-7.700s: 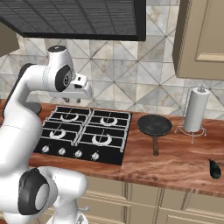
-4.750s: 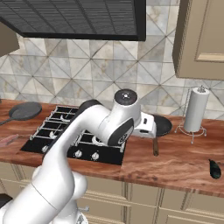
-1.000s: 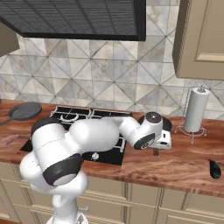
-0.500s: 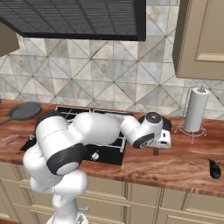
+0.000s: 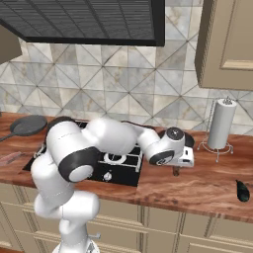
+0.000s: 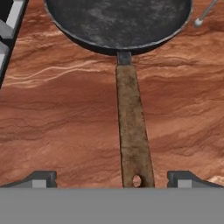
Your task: Place both pans onto different burners. Then place the eggplant and the steak on different pans.
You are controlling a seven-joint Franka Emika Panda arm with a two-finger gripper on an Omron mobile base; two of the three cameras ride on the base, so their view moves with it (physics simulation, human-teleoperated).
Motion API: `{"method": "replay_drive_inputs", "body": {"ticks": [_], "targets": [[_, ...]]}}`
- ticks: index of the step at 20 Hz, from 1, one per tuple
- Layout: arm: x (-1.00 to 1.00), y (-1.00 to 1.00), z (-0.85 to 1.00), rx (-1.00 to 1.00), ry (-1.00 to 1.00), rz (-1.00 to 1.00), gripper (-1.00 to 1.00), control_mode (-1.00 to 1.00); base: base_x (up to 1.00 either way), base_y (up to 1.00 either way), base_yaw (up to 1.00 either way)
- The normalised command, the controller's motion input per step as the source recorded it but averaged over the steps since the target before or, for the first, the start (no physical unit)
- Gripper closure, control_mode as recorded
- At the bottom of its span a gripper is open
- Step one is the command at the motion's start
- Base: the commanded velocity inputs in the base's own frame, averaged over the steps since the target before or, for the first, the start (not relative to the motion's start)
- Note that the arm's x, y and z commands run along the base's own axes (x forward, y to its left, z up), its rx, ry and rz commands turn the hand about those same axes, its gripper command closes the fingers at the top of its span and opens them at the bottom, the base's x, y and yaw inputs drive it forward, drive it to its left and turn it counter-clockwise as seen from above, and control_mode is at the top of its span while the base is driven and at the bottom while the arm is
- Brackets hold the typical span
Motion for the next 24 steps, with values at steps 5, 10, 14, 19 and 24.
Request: {"method": "replay_drive_inputs", "body": {"ticks": [5, 10, 14, 19, 24], "targets": [[0.15, -0.12, -0.30, 0.00, 0.00, 0.03, -1.00, -1.00, 0.00, 0.00, 0.00], [0.14, -0.20, -0.19, 0.00, 0.00, 0.03, -1.00, -1.00, 0.00, 0.00, 0.00], [0.14, -0.31, -0.04, 0.03, 0.00, 0.04, -1.00, -1.00, 0.00, 0.00, 0.00], [0.26, -0.17, -0.01, 0.02, 0.00, 0.04, -1.00, -1.00, 0.00, 0.00, 0.00], [0.38, -0.01, -0.07, 0.01, 0.04, 0.00, 1.00, -1.00, 0.00, 0.00, 0.00]]}}
